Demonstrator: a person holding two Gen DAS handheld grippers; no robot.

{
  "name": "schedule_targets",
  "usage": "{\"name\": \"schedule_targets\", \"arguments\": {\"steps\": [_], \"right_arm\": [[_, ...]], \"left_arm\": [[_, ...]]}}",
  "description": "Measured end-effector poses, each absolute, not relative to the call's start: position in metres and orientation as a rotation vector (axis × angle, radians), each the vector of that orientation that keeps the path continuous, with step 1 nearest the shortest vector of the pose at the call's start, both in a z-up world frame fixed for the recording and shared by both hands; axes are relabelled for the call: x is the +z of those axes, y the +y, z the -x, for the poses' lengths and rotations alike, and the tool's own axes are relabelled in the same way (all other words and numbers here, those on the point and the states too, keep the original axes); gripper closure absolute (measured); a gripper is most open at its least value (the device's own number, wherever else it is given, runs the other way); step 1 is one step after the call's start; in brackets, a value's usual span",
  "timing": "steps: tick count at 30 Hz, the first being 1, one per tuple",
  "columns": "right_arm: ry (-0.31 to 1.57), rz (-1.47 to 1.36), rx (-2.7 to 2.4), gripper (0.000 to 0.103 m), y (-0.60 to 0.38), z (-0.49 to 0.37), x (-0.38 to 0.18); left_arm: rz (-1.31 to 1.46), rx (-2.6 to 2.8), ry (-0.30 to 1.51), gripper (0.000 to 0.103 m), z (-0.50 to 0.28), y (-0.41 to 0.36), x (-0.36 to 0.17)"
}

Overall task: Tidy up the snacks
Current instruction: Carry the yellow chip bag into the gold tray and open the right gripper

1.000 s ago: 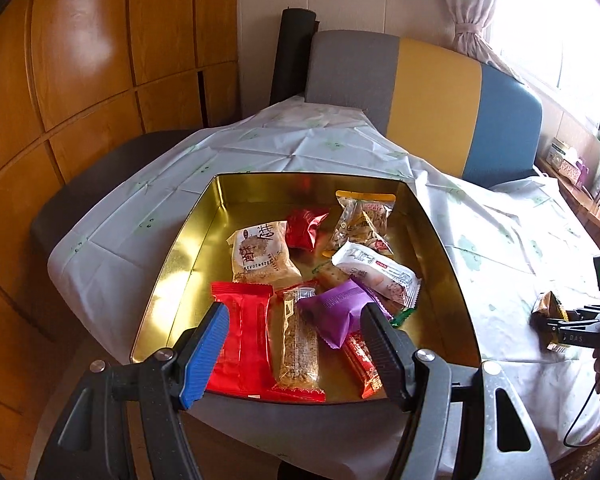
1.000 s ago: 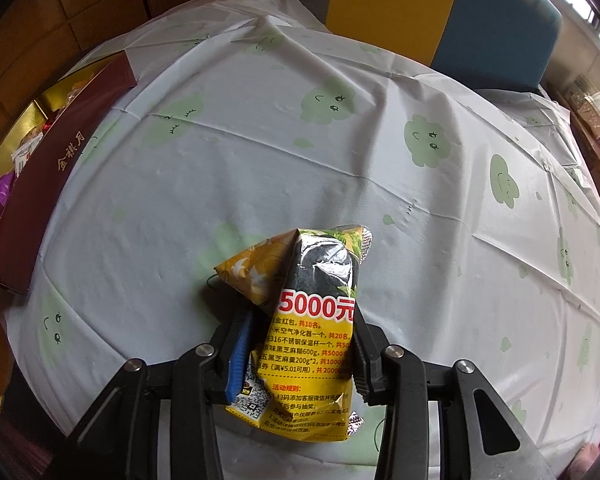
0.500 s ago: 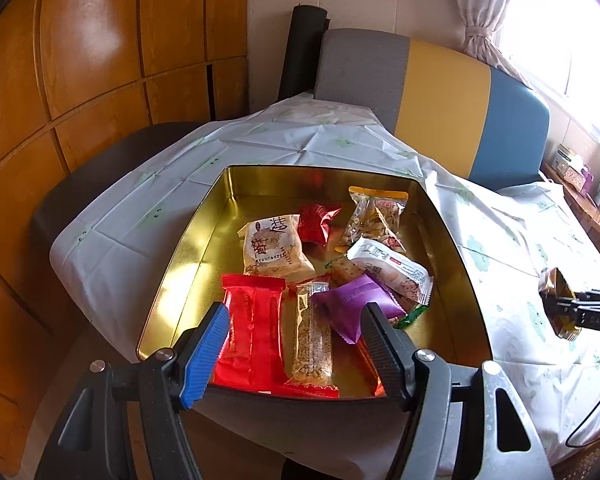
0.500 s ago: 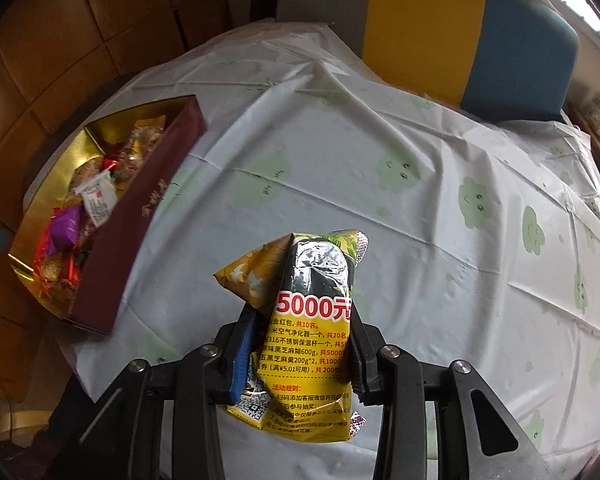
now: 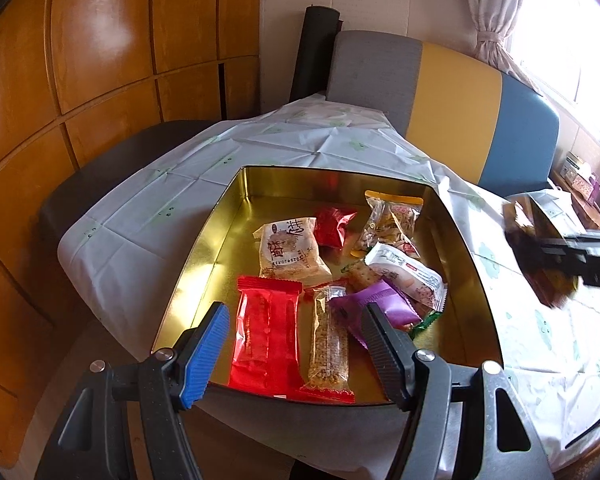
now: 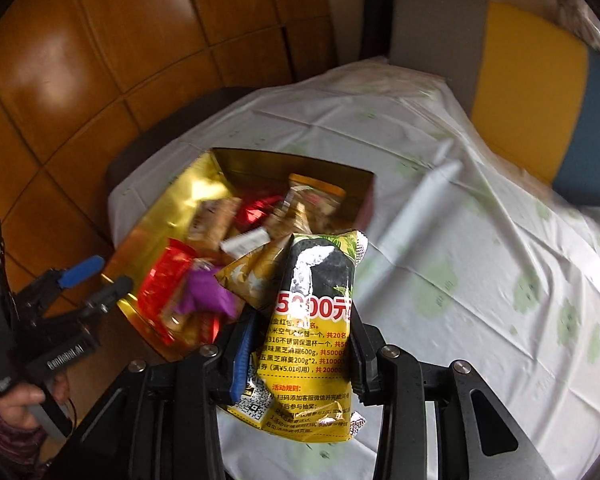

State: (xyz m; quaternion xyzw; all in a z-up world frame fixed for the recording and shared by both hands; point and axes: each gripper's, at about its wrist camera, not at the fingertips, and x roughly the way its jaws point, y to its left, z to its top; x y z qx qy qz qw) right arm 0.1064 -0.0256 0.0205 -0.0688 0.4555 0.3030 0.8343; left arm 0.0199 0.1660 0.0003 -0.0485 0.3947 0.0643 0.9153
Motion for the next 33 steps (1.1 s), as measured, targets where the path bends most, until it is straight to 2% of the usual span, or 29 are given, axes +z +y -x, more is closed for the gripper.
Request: {"name": "schedule_targets", "arguments": {"steps": [9, 20, 26, 33], "right_arm": [[0.967, 0.157, 0.685, 0.064, 0.049, -0.131, 0.019], [1.095, 0.199, 0.599, 0.063, 0.089, -0.170, -0.041], [1.118, 0.145, 0.594, 0.058, 0.082, -0.175, -0.055], [1.105, 0.041, 0.613, 0.036, 0.065, -0.171, -0.045]], "left_arm": [[0.119, 0.161, 0.796, 0.034, -0.020, 0.178, 0.004], [0.135, 0.188, 0.805, 0.034, -0.022, 0.186, 0.000], [0.150, 0.213, 0.820, 0.034, -0.024, 0.191, -0.006], [0.149, 0.233, 0.815, 0.034, -0.024, 0.191, -0.006]]}}
